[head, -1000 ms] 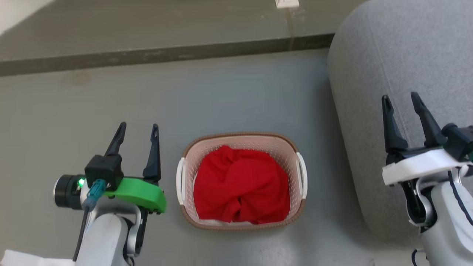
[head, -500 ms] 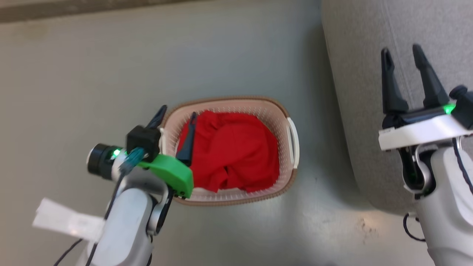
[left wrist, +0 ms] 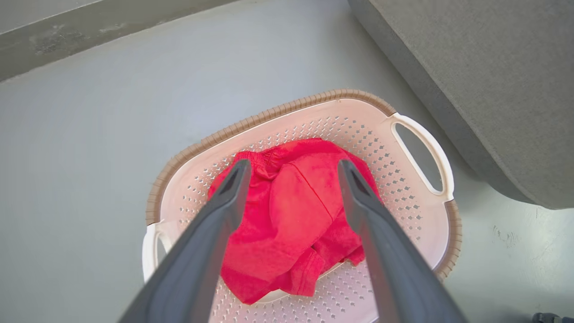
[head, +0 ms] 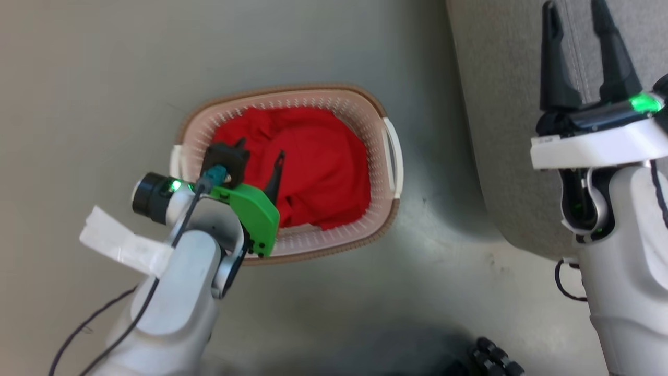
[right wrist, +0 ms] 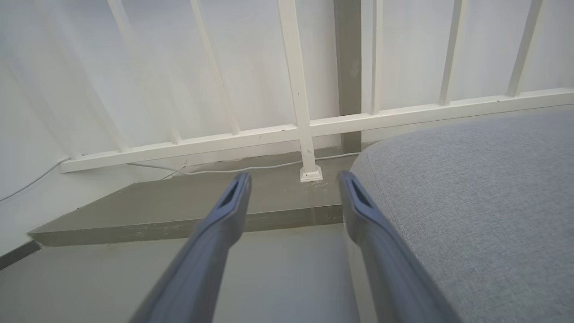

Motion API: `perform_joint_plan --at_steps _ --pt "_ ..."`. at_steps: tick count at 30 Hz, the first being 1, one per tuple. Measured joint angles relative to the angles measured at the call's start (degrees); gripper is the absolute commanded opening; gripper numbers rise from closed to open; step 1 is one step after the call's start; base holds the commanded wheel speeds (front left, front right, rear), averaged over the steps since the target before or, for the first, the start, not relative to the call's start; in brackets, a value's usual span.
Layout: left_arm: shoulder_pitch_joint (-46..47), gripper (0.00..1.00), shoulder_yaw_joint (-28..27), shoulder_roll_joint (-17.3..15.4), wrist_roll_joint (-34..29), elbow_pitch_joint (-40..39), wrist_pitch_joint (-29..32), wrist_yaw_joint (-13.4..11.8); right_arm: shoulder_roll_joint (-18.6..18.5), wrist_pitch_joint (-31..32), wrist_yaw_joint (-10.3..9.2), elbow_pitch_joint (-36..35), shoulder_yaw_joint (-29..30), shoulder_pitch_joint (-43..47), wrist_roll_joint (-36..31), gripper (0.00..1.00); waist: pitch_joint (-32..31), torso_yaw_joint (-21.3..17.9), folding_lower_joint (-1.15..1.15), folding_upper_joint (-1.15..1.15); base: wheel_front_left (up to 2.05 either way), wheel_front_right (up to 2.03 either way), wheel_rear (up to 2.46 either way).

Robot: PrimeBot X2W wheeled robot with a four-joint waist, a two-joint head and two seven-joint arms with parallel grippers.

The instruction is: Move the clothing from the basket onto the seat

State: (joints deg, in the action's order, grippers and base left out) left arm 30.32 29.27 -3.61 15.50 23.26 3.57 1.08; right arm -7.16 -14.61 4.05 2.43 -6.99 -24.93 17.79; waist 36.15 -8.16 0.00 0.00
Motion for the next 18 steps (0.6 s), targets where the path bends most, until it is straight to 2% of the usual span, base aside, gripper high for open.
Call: perform_joint_plan --at_steps 10,18 --pt "5.6 1.00 -0.9 -0.5 -0.7 6.6 3.5 0.0 2.3 0.0 0.83 -1.0 0.4 -2.8 0.4 1.00 7.4 -4.4 0.00 0.00 0.00 0.00 0.00" --pt "8.5 1.00 -1.1 -1.3 -1.6 11.9 6.1 1.0 3.5 0.0 1.48 -2.4 0.2 -3.8 0.4 1.00 11.3 -8.6 0.00 0.00 0.00 0.00 0.00"
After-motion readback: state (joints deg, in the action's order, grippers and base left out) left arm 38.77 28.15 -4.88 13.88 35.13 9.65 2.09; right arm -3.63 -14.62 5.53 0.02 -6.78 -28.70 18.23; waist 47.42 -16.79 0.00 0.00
